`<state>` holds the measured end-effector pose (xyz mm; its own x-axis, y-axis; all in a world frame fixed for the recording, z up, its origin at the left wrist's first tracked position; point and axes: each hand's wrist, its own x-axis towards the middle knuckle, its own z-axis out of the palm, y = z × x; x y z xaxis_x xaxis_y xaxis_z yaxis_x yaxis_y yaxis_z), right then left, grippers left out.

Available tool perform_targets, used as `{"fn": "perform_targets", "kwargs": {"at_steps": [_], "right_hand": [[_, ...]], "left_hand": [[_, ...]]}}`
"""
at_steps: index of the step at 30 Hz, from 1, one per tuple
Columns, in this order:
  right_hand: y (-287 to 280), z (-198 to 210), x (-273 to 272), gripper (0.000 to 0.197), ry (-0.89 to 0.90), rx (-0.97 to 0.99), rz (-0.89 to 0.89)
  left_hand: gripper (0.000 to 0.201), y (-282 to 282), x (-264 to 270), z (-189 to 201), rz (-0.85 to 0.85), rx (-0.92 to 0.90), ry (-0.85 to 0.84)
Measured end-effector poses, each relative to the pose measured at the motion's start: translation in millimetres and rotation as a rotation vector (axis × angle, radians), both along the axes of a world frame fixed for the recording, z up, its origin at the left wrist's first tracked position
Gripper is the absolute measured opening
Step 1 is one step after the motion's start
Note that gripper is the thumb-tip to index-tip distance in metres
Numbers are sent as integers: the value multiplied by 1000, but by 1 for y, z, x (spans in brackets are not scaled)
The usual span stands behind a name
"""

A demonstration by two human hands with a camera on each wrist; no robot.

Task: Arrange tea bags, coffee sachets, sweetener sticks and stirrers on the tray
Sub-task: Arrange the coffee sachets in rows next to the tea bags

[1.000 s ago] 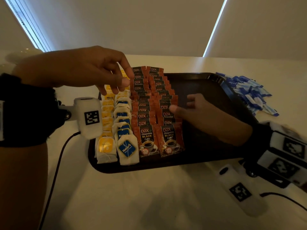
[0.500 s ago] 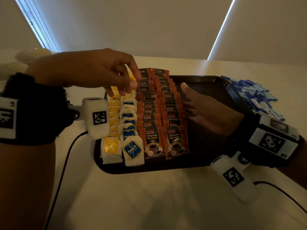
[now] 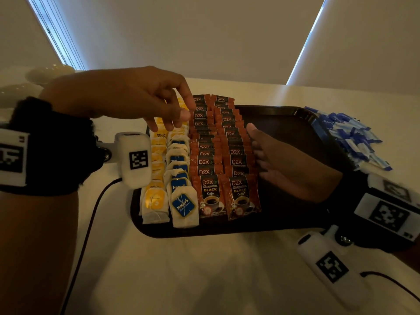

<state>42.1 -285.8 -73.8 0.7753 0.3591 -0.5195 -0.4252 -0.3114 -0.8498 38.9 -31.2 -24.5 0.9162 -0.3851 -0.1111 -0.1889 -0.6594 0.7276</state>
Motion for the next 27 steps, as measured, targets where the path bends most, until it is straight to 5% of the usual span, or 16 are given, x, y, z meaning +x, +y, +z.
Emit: {"fn": "perform_targets", "kwargs": {"at_steps": [4, 10, 18, 23, 27], "right_hand": [[-2, 0, -10, 17, -25, -9, -49], [-4, -1, -19, 19, 39, 23, -41], [-8, 1, -25, 53, -96, -34, 17], [-11, -9, -36, 54, -641, -585, 599], [-6, -18, -44, 66, -693, -754, 818]], "left_hand": [[89, 0, -1, 1, 4, 4, -3], [88, -1, -1, 1, -3, 6, -2], [87, -2, -2, 1, 11, -7, 3], [88, -3, -1, 0, 5, 2, 6], [86, -4, 0, 0, 13, 15, 27]]}}
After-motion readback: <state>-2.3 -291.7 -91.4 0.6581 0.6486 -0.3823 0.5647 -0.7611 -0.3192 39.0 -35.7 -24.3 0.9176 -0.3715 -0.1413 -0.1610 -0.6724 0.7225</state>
